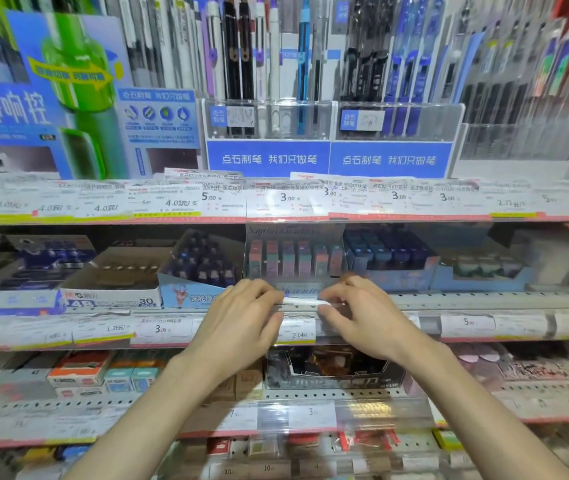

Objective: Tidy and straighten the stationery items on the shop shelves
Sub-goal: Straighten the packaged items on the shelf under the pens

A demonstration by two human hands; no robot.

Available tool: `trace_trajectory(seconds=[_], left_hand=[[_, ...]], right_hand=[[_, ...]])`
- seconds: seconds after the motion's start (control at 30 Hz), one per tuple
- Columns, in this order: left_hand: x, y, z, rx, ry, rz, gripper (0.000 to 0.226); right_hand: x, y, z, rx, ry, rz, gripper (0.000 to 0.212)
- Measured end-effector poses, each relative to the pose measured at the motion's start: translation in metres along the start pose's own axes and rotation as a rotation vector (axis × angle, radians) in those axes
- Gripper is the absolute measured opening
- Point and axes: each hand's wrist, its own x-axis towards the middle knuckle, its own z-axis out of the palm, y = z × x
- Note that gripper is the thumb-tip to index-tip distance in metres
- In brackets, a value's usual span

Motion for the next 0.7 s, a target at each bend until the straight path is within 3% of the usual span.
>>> trace_trajectory(seconds=[0.17,0.33,0.5,0.7], left_hand=[[0.0,0.0,0.0,-0.051,0.006,-0.009,0.036],[0.001,-0.001,-0.001,-0.065,0.009,-0.011,0.03],[0.003,-0.002,-0.004,-0.07,0.0,-0.01,0.021],[0.004,-0.003,-0.003,-0.08,-0.037,-0.011,0.032]], right_hand=[[0.003,-0.002,-0.001,0.076,-0.011,-0.001,0.008],[0.008,-0.004,-0.005,0.131,-0.086,0.033,0.023],[0.014,-0.006,-0.012,0.193,-0.162,0.065,0.012],[0.018,-0.006,-0.014,0.284,-0.261,0.124,0.013]])
